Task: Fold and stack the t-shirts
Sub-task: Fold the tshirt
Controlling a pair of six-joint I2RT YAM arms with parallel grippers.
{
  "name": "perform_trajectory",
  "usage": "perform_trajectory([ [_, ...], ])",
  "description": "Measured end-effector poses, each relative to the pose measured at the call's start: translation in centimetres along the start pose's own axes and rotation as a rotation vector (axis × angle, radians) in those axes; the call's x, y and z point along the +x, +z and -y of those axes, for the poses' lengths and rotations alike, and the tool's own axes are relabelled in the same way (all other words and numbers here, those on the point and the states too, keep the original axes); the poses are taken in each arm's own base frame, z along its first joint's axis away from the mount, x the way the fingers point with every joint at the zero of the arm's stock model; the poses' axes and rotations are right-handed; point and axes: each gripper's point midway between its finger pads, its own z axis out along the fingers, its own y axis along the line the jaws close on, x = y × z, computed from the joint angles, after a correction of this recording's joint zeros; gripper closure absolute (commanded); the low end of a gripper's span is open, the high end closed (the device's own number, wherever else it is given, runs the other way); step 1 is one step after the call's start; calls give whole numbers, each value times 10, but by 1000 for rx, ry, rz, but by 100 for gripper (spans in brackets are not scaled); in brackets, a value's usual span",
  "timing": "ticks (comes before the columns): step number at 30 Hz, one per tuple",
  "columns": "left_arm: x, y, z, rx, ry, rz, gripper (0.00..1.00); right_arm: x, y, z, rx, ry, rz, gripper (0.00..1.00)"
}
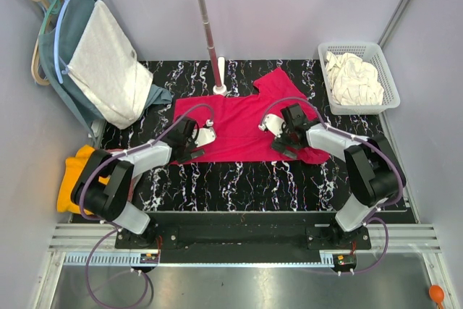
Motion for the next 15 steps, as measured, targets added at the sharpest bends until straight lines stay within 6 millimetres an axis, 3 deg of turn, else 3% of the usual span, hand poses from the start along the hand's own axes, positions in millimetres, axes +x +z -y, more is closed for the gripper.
perform_trajectory([
  [15,17,-19,19,-44,74,-51,1,2,-23,-54,-70,-175,-7,0],
])
